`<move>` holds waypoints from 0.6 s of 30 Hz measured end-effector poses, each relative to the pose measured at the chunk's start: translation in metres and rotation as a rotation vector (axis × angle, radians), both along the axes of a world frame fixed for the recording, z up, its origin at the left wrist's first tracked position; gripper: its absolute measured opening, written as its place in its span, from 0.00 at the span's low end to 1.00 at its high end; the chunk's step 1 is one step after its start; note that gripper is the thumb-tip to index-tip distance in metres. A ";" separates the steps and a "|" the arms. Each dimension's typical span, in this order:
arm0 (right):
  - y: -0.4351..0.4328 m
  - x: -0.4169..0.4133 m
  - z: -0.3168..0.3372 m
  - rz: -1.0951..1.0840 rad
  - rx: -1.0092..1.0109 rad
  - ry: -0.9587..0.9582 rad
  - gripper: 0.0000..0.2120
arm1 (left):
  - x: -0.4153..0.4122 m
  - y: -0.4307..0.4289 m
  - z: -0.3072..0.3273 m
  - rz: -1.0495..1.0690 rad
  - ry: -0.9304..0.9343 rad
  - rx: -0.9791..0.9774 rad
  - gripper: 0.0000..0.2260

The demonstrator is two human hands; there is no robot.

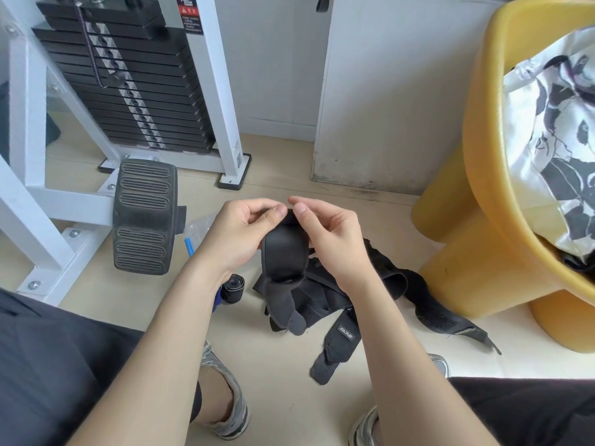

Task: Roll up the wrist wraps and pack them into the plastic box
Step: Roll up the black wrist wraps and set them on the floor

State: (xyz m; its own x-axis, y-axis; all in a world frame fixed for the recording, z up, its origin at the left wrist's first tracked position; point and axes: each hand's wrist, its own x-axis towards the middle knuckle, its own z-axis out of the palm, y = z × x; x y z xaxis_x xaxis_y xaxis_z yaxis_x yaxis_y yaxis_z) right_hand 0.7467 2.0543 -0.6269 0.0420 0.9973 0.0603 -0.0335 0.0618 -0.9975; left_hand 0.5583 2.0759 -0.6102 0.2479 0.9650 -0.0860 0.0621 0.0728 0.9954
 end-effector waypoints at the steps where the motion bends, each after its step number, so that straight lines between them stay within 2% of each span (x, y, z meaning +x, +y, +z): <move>1: 0.000 0.000 0.001 -0.004 0.004 -0.022 0.10 | 0.000 0.000 0.000 0.002 0.000 0.016 0.07; 6: 0.002 0.003 0.005 -0.012 0.037 -0.097 0.08 | 0.001 -0.003 0.005 -0.038 -0.029 -0.064 0.07; 9: 0.001 0.002 0.006 -0.005 0.014 -0.046 0.07 | 0.004 -0.004 0.008 -0.061 0.002 -0.110 0.17; 14: 0.000 -0.001 0.012 0.006 0.016 -0.004 0.11 | 0.002 -0.002 0.008 -0.065 -0.028 0.008 0.10; 18: -0.001 0.000 0.016 0.047 0.026 -0.036 0.11 | 0.003 -0.002 0.012 -0.078 -0.001 -0.045 0.11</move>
State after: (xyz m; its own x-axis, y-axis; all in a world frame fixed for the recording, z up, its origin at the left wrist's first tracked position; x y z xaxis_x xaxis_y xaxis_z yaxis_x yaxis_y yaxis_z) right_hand 0.7463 2.0536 -0.6111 -0.0072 0.9962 0.0873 -0.0008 0.0873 -0.9962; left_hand 0.5613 2.0743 -0.5984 0.3218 0.9380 -0.1290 0.0684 0.1129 0.9912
